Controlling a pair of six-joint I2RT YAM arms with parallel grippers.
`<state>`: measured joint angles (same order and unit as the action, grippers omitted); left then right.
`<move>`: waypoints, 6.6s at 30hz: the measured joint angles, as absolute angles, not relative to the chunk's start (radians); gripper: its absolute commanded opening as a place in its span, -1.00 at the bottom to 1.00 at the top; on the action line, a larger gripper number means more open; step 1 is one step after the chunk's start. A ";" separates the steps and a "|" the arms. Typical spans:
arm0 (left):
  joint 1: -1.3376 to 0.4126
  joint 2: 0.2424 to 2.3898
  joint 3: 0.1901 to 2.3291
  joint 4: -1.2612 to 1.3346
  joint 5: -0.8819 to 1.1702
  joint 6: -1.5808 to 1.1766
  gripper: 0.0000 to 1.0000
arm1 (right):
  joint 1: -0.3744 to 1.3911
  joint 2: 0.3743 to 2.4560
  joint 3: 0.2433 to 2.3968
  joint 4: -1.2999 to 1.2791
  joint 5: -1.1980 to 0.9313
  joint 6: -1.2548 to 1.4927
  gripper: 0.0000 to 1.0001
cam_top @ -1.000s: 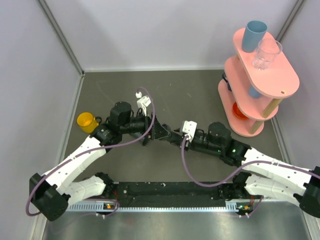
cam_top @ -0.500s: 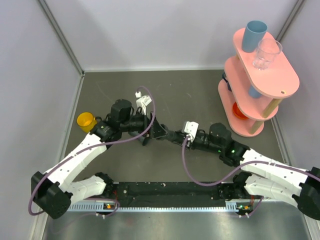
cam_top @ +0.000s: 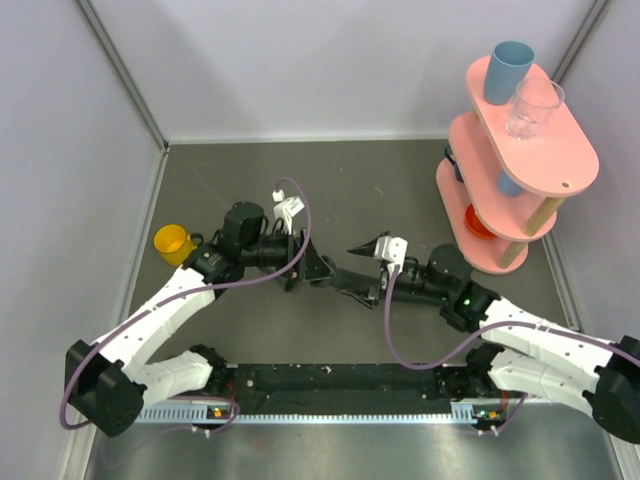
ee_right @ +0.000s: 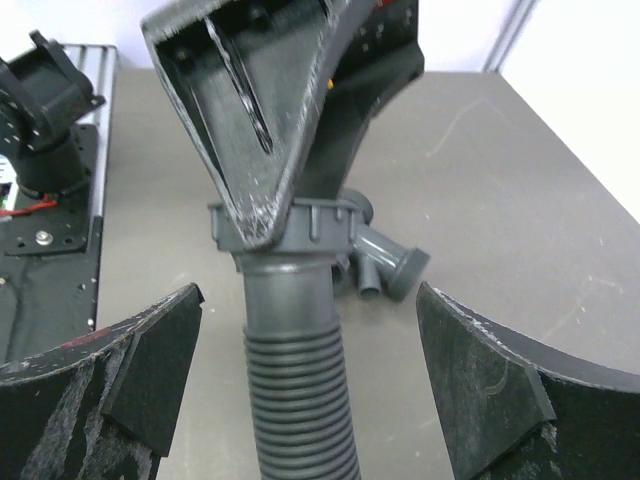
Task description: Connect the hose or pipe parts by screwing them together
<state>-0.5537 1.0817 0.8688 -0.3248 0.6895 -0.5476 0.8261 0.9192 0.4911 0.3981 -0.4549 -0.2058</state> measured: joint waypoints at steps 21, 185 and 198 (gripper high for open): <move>-0.554 1.036 0.807 -0.217 0.699 -0.609 -1.00 | 0.859 1.102 0.572 0.536 -0.547 -0.125 0.23; -0.392 1.008 0.983 -0.812 0.187 -0.427 -1.00 | 1.125 1.361 0.675 0.419 0.075 -0.801 -0.75; -0.384 1.003 0.941 -0.785 0.196 -0.430 -1.00 | 1.125 1.384 0.690 0.400 0.062 -0.765 -0.78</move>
